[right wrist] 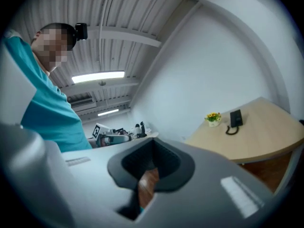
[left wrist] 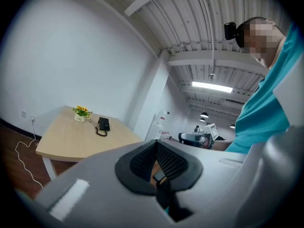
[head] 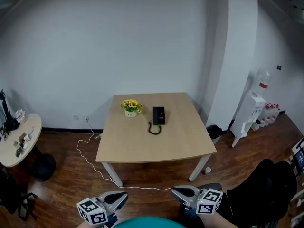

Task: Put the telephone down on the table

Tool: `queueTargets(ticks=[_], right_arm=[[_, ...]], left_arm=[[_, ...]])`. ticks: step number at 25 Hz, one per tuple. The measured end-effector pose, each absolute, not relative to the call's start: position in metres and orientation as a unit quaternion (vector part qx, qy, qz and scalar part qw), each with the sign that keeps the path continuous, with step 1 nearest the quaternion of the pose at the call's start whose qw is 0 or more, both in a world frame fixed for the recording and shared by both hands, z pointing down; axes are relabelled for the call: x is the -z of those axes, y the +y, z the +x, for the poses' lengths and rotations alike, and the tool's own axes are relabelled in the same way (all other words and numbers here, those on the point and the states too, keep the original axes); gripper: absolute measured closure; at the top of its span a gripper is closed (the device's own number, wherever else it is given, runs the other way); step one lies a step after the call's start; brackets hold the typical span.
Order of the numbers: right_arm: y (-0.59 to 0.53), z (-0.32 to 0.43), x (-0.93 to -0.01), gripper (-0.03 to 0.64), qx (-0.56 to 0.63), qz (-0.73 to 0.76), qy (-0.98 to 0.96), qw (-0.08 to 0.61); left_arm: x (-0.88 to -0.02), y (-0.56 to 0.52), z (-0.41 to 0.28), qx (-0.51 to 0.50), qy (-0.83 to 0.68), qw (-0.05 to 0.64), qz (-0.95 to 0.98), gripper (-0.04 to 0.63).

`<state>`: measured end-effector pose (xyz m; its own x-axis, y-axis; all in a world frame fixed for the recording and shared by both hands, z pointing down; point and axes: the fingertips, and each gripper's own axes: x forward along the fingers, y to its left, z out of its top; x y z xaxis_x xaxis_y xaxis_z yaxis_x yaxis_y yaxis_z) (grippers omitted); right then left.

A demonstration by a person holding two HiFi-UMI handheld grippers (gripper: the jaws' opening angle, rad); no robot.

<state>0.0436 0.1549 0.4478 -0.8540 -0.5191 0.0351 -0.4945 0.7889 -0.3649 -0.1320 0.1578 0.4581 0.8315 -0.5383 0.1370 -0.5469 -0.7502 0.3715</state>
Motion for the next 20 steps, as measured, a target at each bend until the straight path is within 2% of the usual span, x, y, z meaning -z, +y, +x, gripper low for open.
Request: queueTargets(ticks=[6,20], right_arm=[[0.158,0.006,-0.444,0.617,0.152,-0.262,0.953,0.012],[0.15,0.011,-0.436,0.617,0.13,-0.271,0.954,-0.007]], left_arm=[[-0.461,0.154,-0.158,0.001,-0.289,0.203,0.936,0.591],[-0.456,0.141,-0.156,0.003,-0.278,0.198,0.94,0.591]])
